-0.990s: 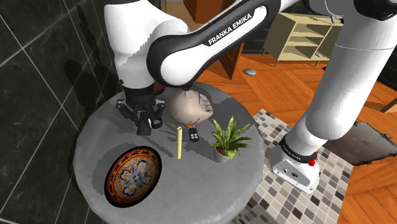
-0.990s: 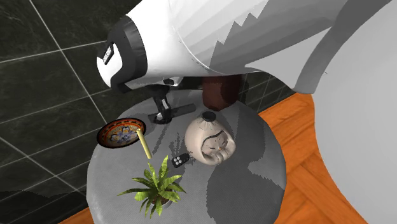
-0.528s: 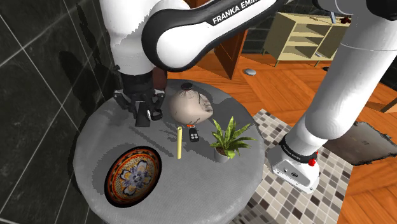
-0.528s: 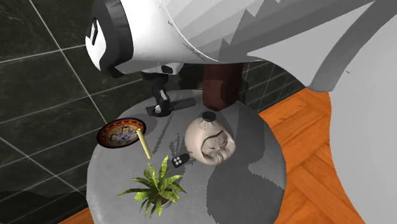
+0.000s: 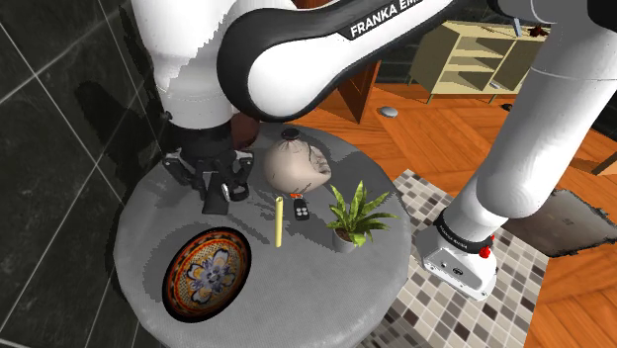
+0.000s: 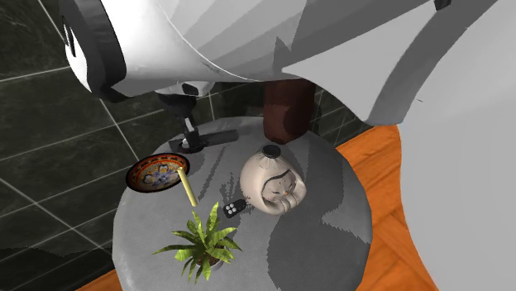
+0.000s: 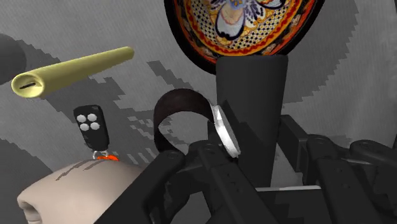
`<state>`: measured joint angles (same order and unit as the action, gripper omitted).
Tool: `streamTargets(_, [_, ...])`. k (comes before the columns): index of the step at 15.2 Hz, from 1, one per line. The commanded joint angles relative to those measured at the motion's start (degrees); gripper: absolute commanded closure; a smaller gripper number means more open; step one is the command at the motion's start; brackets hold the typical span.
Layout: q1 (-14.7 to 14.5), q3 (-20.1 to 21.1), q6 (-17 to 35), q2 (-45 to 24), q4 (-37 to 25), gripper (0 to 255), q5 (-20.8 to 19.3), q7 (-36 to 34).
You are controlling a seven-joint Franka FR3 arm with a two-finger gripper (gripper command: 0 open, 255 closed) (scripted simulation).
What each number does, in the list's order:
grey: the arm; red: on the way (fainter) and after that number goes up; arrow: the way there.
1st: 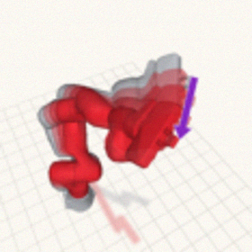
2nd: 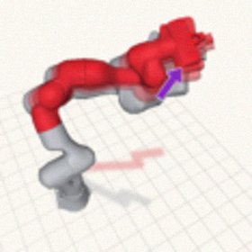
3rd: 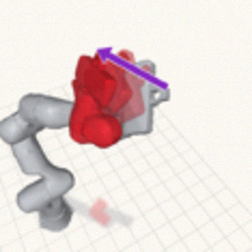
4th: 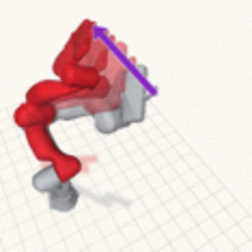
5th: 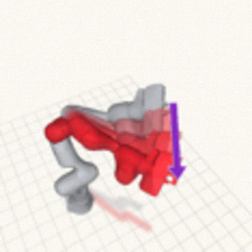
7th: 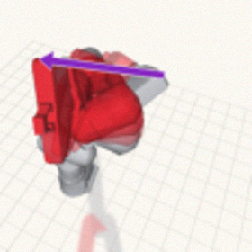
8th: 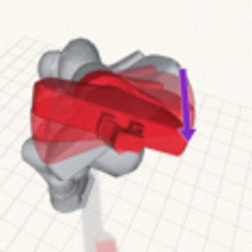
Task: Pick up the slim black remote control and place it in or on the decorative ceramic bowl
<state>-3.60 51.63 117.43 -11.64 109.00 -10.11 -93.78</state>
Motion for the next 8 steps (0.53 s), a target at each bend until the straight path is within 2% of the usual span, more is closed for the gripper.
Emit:
streamTargets(1, [-2.3, 0.7, 0.1, -0.8, -0.3, 255, -0.9, -3.4])
streamTargets(8, [-11.1, 1.9, -0.7, -5.2, -3.1, 255, -5.2, -14.8])
